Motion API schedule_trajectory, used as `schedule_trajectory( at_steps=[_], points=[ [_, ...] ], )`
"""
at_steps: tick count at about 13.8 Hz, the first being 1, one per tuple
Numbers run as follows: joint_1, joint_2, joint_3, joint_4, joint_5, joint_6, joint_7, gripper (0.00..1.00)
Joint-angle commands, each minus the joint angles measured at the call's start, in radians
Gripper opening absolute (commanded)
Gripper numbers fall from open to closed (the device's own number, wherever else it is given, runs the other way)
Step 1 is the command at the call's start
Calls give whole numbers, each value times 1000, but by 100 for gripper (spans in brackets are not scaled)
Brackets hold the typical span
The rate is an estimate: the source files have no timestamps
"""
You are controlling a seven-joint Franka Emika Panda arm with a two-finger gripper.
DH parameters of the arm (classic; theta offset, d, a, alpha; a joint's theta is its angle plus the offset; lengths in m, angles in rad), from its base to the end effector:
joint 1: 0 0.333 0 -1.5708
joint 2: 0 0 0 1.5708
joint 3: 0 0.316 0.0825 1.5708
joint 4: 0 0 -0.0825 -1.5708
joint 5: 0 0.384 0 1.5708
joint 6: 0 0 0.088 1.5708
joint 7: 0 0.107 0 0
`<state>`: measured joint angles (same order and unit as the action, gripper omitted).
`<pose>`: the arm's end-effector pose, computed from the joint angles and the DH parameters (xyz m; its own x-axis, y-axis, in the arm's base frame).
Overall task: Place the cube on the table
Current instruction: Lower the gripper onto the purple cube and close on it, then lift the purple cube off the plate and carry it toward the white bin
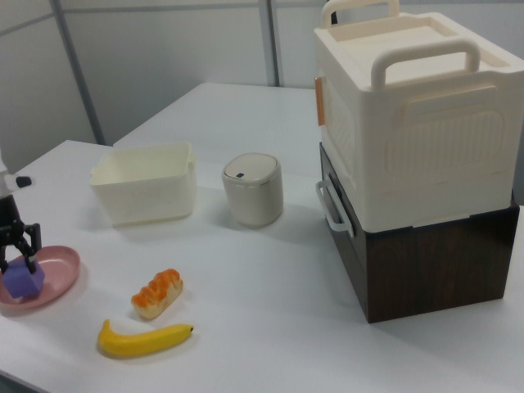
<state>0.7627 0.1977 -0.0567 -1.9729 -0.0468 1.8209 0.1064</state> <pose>0.4225 0.3562 0.3476 0.7762 0.5339 -0.3354 0.5896 -0.8031 0.0858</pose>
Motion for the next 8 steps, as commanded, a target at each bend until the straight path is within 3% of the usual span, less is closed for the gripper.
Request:
schedule_trajectory(
  at_steps=[1, 5, 8],
  points=[
    [-83, -55, -17, 136, 2, -175, -66, 31],
    [-257, -53, -18, 210, -54, -177, -89, 31],
    [-429, -49, -18, 210, -82, -86, -152, 32]
  ],
)
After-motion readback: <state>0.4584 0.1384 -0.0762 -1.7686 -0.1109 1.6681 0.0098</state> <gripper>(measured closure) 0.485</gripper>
